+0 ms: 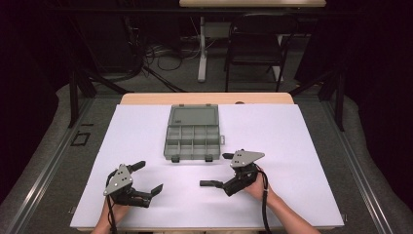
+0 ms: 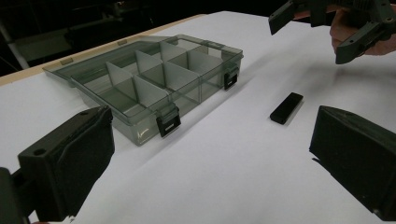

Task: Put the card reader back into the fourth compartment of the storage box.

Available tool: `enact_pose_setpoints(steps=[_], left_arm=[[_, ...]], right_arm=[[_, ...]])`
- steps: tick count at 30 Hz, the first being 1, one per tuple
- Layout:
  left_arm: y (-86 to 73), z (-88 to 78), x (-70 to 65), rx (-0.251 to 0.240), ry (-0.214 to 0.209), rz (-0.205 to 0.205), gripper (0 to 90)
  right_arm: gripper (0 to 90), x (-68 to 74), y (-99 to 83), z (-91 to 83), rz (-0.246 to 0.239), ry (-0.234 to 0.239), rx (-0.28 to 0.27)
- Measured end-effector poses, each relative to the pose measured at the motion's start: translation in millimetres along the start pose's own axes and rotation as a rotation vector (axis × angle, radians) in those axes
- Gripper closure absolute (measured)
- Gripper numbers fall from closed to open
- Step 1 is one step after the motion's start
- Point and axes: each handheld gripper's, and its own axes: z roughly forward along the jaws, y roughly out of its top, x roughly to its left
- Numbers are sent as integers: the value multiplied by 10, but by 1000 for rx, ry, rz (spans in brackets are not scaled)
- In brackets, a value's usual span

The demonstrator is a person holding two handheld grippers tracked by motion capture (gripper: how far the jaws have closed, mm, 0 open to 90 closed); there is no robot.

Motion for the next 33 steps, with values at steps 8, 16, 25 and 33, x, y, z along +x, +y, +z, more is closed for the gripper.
enact_pose_setpoints(steps=[8,16,25,33], left_arm=[[-1,0,5,0,1,-1,0],[-4,-3,11,0,0,-9,0],[-4,-2,9,-2,-6,-7,0],[-7,2,12,2,3,-7,0]], right_arm=[[0,-23,-27,91,-5,66,-5],[26,-67,-68,134,-4,129,5],[217,-60,-86,204,-48,153,57],[433,-49,-107,271,-88,185,117]])
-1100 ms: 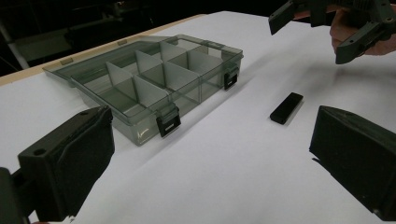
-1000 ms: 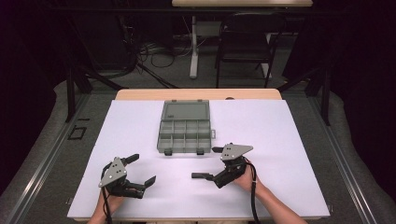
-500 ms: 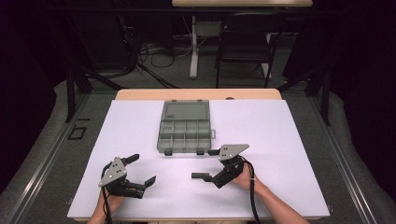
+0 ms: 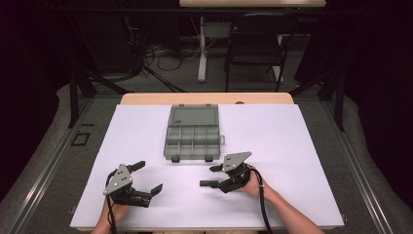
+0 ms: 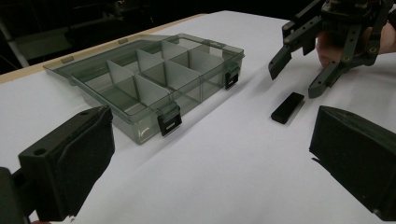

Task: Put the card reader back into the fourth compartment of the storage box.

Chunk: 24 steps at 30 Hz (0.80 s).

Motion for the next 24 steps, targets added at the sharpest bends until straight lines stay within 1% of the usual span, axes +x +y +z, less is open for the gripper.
enact_pose_setpoints(steps=[5,10,14,17,19,24], left_arm=[[2,4,-3,7,0,3,0],[1,4,-5,8,0,4,0],[1,8,-3,7,-3,4,0],[1,8,-4,6,-2,6,0],[1,6,-3,6,0,6,0],[1,6,-3,6,2,6,0]], right_arm=[[541,10,-6,35,-17,37,36],[613,17,-15,65,-35,43,67],[649,20,-24,86,-36,33,82],[680,26,-30,101,-48,33,93],[683,24,-29,109,-62,33,101],[703,34,-34,124,-69,39,110]])
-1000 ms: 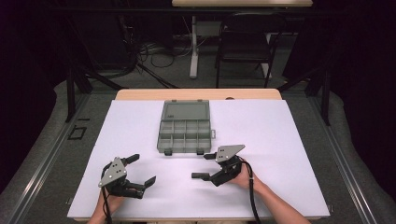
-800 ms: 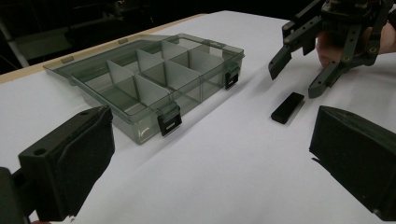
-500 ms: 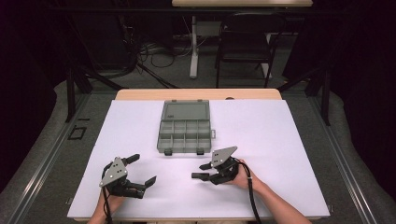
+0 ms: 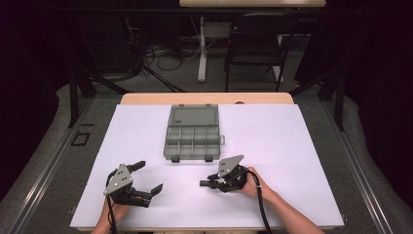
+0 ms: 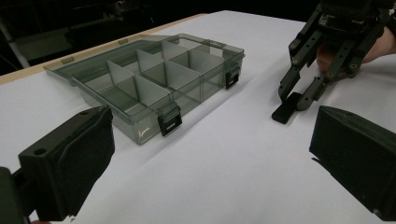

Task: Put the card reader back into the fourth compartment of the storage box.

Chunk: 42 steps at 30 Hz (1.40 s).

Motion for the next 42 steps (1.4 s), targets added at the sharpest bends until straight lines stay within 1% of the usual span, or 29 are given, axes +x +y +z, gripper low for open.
enact_pose_setpoints(steps=[3,7,9,10,12,13,15,18,19,23,31,42], left_arm=[[-1,4,0,-2,-4,0,0],[0,0,-1,0,-1,1,0],[0,-1,-1,-1,1,2,0],[1,-2,0,-1,1,3,0],[1,-1,0,0,1,3,0],[0,-2,2,0,0,2,0],[0,-4,3,0,2,4,0],[0,-5,3,-4,2,4,0],[0,-7,4,-3,2,4,0],[0,-9,3,-5,2,0,0],[-2,-25,5,-7,2,1,0],[-2,-22,7,-9,1,0,0]], right_arm=[[729,1,4,2,-22,-1,-1],[734,13,8,1,-29,-6,3],[736,20,14,-5,-40,-12,8],[737,19,16,-6,-50,-12,1],[737,22,19,-15,-52,-14,-2],[737,28,31,-37,-64,-22,-10],[738,33,43,-62,-59,-29,-18],[738,30,58,-81,-68,-41,-23],[738,31,77,-114,-66,-47,-32],[738,37,108,-156,-68,-52,-42],[737,49,128,-223,-71,-74,-34],[737,28,112,-333,-58,-104,-43]])
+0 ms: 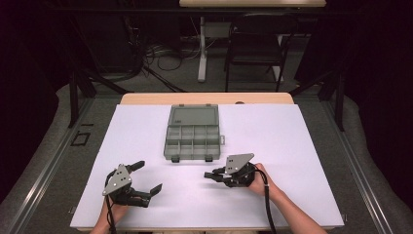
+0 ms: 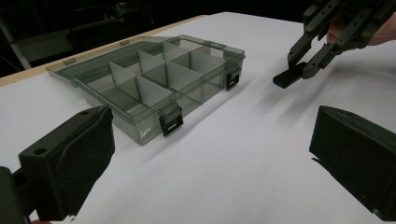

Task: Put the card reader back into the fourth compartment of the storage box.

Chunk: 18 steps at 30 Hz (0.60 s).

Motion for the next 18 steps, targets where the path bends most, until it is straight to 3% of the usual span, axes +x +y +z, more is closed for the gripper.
enact_pose_setpoints(steps=[18], left_arm=[[-1,-1,3,2,0,-1,1]], right_arm=[[737,-58,-55,-173,21,-46,-13]])
